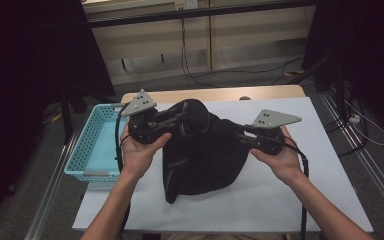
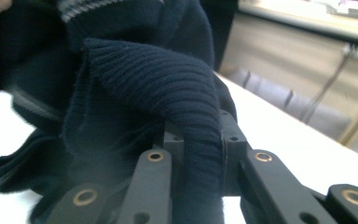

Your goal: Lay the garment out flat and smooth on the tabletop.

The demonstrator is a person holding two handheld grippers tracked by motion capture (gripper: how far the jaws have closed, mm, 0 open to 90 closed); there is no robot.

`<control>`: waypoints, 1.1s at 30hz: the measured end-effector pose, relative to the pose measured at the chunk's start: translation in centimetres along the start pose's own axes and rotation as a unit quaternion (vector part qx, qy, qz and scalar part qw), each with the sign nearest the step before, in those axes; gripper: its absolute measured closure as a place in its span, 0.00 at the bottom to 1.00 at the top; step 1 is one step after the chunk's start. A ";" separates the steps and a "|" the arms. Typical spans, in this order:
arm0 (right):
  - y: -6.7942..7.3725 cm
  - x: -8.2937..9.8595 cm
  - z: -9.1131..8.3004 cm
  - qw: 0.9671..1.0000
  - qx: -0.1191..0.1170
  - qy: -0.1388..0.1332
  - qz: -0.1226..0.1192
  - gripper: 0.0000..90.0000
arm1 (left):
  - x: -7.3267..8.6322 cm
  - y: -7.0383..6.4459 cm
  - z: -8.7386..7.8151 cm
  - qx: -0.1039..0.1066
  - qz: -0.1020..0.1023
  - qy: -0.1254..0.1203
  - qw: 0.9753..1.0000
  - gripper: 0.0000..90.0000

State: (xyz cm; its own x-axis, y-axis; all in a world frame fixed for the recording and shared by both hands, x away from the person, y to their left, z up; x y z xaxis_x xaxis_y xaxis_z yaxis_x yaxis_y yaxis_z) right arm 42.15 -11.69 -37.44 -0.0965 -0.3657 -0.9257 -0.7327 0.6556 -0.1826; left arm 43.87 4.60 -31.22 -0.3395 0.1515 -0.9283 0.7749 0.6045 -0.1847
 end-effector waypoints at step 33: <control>-1.1 4.3 2.8 0.997 0.031 0.066 -0.016 0.47 | 15.0 -1.5 6.0 0.033 0.023 0.187 0.982 0.52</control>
State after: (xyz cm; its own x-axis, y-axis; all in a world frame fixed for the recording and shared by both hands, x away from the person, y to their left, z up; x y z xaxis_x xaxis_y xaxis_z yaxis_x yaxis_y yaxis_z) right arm 44.38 -12.13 -42.16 -0.1642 -0.4685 -0.8680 -0.6936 0.6805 -0.2361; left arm 40.81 1.22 -46.82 -0.4664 0.4611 -0.7549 0.8220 0.5411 -0.1774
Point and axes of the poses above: each handheld gripper's, and its own axes: z roughly forward along the jaws, x roughly out of its underside, y roughly to its left, the point moved 10 cm from there along z, roughly forward along the jaws, and after that the axes turned 7 degrees about -z, right-handed, at the moved point
